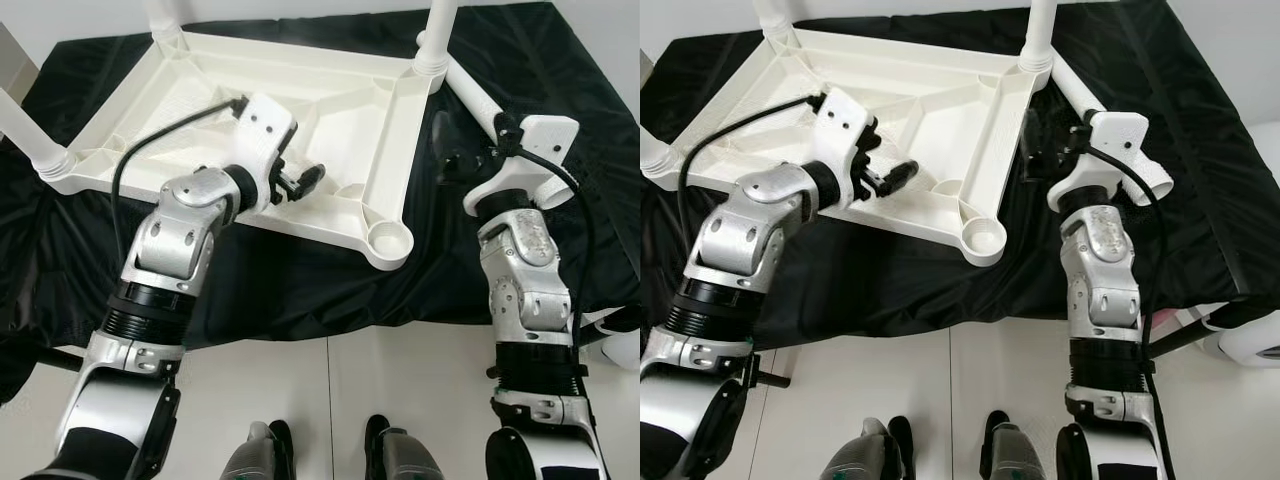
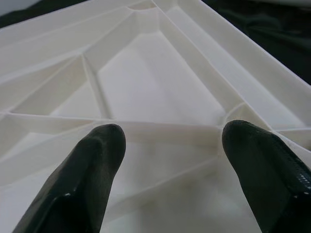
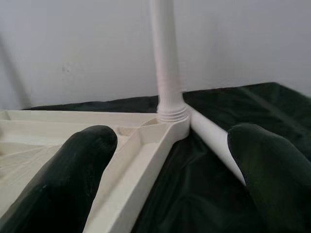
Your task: Building children table
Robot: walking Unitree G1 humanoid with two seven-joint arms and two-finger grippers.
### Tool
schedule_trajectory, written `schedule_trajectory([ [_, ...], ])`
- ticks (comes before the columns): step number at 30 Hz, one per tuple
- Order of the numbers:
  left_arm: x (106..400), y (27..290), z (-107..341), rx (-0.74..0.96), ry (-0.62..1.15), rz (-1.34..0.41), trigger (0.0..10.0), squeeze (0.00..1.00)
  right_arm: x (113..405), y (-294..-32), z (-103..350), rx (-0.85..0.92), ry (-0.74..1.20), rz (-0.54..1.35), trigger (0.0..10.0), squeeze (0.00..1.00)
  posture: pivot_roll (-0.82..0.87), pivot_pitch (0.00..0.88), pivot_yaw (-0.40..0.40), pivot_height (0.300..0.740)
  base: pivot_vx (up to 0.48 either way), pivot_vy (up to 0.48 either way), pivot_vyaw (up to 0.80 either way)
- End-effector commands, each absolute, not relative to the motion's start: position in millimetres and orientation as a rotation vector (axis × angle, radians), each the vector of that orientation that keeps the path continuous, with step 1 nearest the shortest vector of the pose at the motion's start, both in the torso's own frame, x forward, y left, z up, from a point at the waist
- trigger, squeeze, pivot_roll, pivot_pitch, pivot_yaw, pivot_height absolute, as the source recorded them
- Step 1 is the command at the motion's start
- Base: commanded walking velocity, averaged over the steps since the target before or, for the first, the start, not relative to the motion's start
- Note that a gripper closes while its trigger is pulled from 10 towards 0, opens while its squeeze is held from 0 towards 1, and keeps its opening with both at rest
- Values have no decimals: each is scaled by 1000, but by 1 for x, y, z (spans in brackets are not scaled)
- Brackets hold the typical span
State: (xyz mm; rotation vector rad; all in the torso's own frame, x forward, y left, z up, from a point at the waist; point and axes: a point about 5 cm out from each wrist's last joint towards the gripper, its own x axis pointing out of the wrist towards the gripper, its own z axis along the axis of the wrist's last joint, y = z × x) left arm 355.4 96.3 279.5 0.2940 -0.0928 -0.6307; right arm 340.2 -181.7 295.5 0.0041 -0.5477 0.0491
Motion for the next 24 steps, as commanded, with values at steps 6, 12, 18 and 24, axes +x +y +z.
schedule_trajectory([
  [6,355,100,278,232,-95,-498,10000,0,353,-203,301,-56,-512,-67,10000,0,-63,151,72,740,0,0,0],
  [12,353,94,275,225,-72,-498,10000,0,364,-212,304,-83,-457,-124,10000,0,-55,157,68,740,0,0,0],
  [18,348,81,276,237,-74,-525,10000,0,384,-222,303,-125,-302,-207,10000,0,-48,177,56,740,0,0,0],
  [24,344,76,276,233,-69,-558,10000,0,392,-227,302,-126,-236,-256,10000,0,-46,197,55,740,0,0,0],
])
